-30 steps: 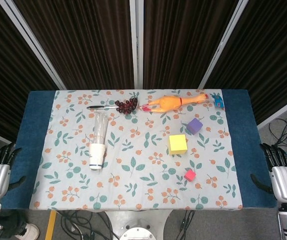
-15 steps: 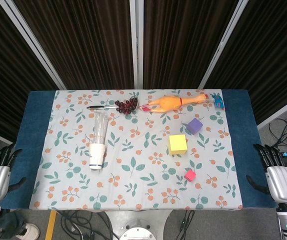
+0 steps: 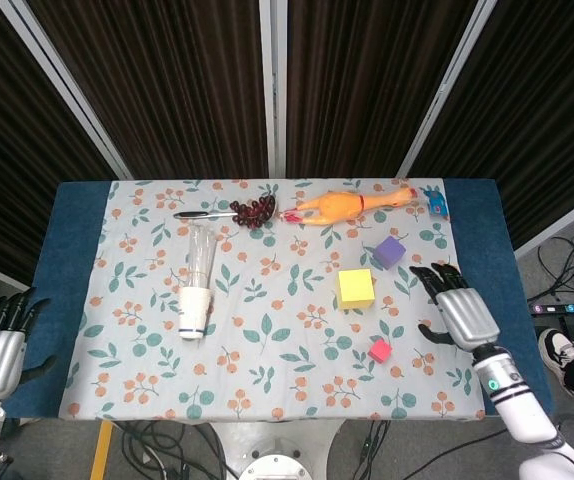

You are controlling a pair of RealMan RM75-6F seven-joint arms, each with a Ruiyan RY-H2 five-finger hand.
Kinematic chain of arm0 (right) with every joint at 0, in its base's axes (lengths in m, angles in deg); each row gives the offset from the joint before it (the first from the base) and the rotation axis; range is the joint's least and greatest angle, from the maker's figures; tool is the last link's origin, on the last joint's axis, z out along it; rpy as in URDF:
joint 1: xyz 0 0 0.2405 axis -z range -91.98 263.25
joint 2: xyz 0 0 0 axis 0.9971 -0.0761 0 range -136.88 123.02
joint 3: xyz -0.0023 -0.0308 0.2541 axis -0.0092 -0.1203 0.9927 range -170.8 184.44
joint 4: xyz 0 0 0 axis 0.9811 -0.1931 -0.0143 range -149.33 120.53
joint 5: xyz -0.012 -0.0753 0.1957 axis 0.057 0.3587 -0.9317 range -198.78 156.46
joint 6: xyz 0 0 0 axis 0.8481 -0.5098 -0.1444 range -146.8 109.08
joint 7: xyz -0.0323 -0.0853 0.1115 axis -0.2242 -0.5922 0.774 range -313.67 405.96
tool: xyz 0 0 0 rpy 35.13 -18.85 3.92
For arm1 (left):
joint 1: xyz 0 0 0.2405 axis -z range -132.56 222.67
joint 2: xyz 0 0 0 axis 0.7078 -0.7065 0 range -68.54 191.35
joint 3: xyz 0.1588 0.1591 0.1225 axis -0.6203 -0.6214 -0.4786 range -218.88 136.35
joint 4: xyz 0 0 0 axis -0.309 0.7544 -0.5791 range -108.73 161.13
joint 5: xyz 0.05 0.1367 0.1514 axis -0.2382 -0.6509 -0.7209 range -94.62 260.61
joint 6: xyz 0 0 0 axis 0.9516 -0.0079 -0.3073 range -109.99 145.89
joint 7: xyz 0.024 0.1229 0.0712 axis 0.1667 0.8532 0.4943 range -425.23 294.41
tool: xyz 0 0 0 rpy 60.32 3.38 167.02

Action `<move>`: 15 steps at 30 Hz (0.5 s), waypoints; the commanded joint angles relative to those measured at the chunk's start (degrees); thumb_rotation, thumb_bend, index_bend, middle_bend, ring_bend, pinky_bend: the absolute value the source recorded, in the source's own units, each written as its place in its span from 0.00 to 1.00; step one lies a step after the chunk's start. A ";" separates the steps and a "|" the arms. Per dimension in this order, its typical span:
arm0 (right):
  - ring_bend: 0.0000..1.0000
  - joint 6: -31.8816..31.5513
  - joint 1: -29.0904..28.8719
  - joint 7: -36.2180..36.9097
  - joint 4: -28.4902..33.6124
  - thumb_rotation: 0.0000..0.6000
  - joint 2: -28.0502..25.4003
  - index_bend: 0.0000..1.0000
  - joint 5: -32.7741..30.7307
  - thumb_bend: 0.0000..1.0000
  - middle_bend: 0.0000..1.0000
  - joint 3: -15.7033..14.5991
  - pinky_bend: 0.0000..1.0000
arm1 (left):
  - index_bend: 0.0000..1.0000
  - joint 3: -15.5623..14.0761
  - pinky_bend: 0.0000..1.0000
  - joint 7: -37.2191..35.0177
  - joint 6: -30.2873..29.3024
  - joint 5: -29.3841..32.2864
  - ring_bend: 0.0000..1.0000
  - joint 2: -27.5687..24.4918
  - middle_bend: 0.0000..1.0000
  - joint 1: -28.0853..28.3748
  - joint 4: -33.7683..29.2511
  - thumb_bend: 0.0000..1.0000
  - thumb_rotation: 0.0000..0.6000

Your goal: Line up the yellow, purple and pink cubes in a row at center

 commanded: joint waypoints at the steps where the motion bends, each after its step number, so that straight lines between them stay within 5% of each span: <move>1: 0.00 7.21 -6.99 -5.26 -2.42 1.00 5.19 0.05 -8.21 0.16 0.13 2.82 0.00 | 0.23 0.03 0.10 -0.09 0.22 0.16 0.10 0.11 0.16 0.08 0.23 0.20 1.00; 15: 0.00 11.74 -17.53 -15.44 -12.56 1.00 15.27 0.10 -23.72 0.16 0.14 2.51 0.00 | 0.23 0.17 0.10 -1.13 1.46 1.11 0.10 0.46 0.16 0.36 1.50 0.20 1.00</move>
